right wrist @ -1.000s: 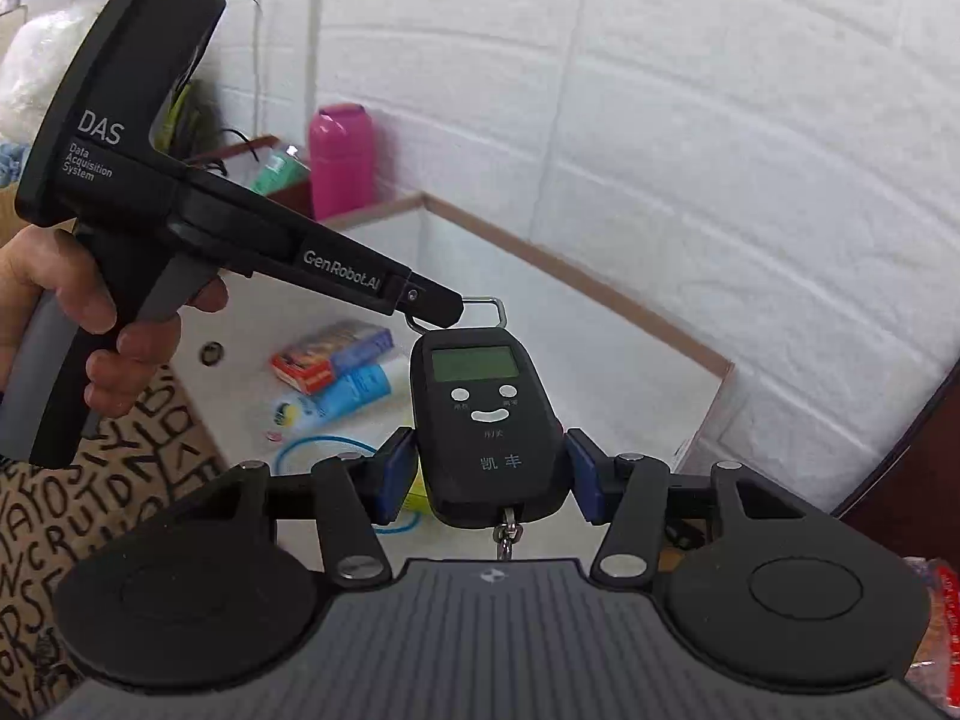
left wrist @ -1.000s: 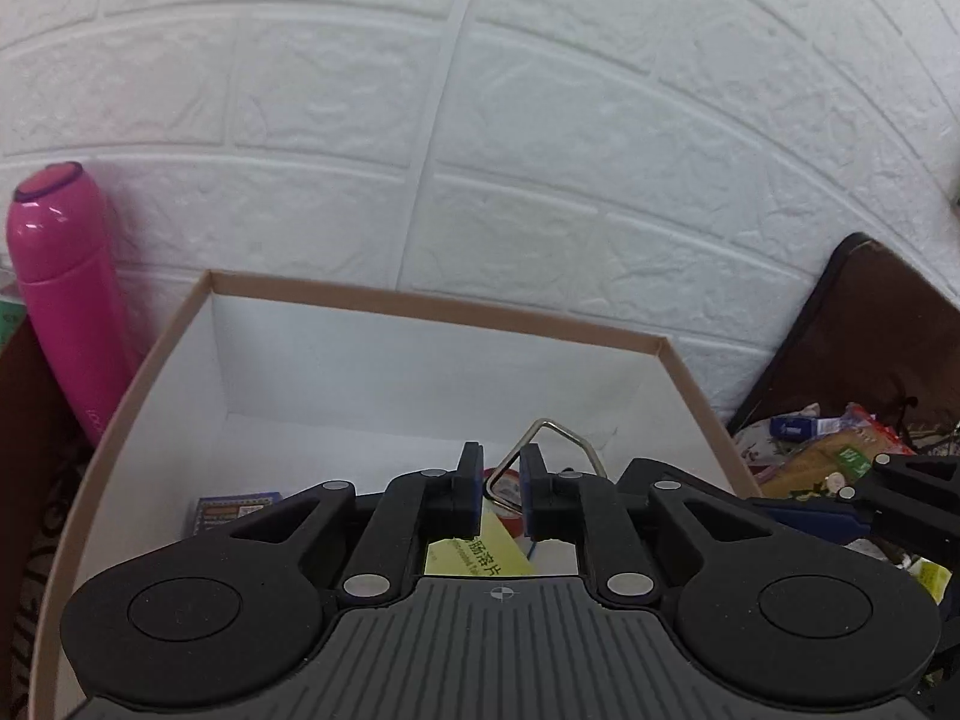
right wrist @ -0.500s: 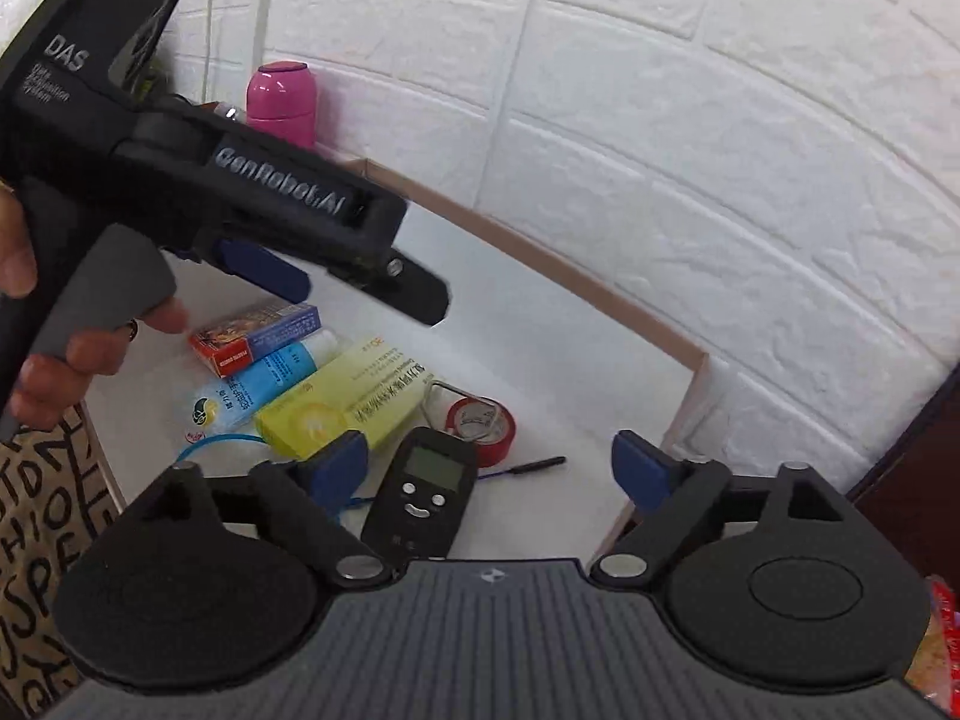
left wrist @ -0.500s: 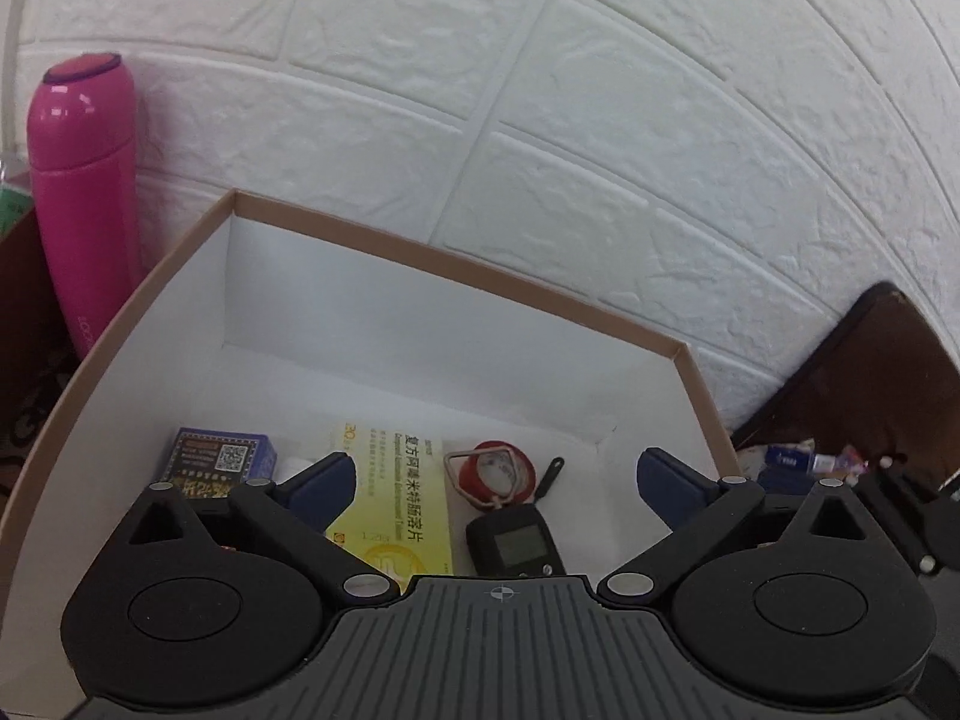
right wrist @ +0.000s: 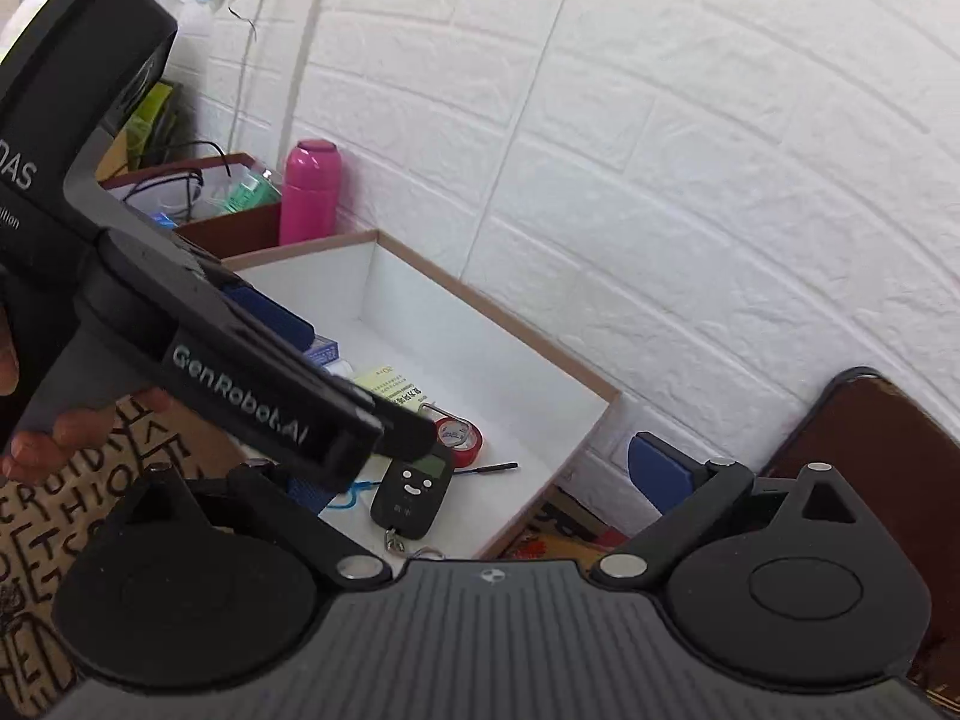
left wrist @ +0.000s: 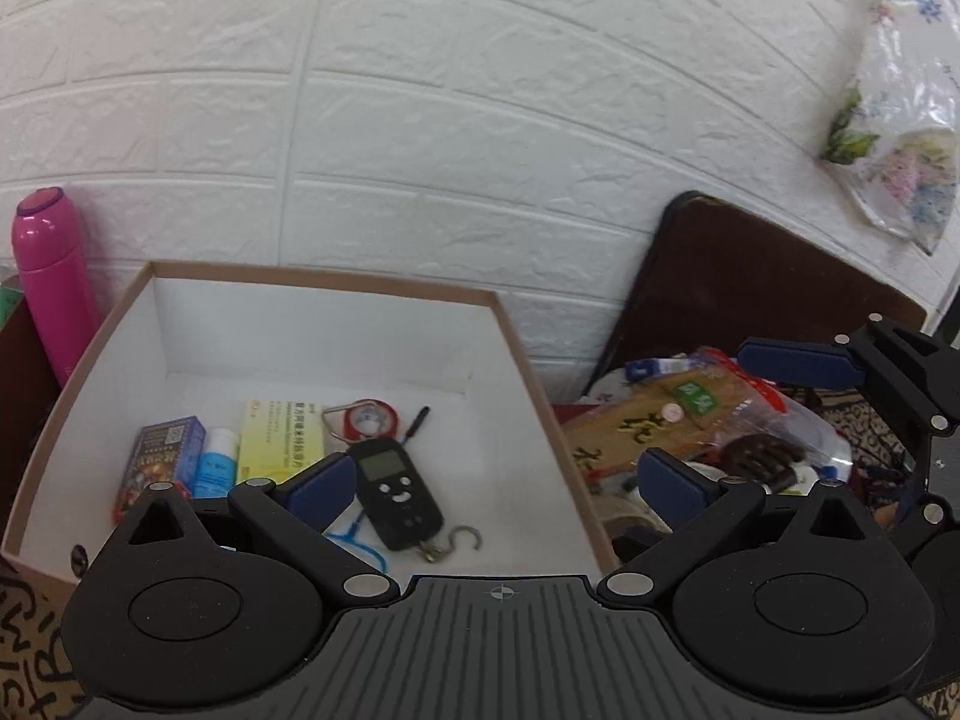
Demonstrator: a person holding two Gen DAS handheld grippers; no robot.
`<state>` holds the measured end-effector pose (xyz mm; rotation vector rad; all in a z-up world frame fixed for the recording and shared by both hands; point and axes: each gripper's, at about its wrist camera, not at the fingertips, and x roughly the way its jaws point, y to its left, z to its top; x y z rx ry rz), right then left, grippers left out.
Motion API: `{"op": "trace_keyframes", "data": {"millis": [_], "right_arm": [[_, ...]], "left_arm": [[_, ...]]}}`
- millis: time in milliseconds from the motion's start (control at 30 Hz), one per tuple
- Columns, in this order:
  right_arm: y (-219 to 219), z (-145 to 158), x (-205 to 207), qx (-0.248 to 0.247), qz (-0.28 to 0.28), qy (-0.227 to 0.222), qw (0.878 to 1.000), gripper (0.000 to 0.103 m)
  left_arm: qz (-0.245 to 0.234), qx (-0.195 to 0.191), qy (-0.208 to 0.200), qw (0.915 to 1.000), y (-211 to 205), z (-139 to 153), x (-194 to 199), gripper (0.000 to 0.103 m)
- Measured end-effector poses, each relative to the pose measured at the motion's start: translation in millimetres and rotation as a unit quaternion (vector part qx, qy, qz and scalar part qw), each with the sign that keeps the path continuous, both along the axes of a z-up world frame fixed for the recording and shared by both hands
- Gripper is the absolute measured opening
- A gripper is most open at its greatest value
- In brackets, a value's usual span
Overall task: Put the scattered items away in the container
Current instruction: 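Withdraw both tools from the box toward the pile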
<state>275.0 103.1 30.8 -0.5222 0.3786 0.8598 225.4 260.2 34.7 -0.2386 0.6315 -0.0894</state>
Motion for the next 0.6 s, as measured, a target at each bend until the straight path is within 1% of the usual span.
{"op": "trace_keyframes", "data": {"millis": [133,300,400,467,600], "right_arm": [[-45,1,-33,0.024,0.003,-0.005,1.0,0.102],[-101,-24,-72,0.051,-0.02,0.014,0.998,0.102],[-128,-49,-94,0.065,-0.051,0.017,0.996,0.102],[-145,-68,-108,0.077,-0.078,0.025,0.994,0.102],[-175,-109,-131,0.09,-0.14,0.046,0.985,0.102]], "left_arm": [[-0.022,-0.003,-0.024,0.9995,-35,-3,-41,0.103],[-0.05,-0.011,-0.024,0.9984,-80,-30,-81,0.103],[-0.062,-0.03,-0.009,0.9976,-101,-56,-97,0.103],[-0.077,-0.044,0.008,0.996,-116,-77,-105,0.103],[-0.094,-0.036,0.038,0.9942,-142,-115,-113,0.103]]}}
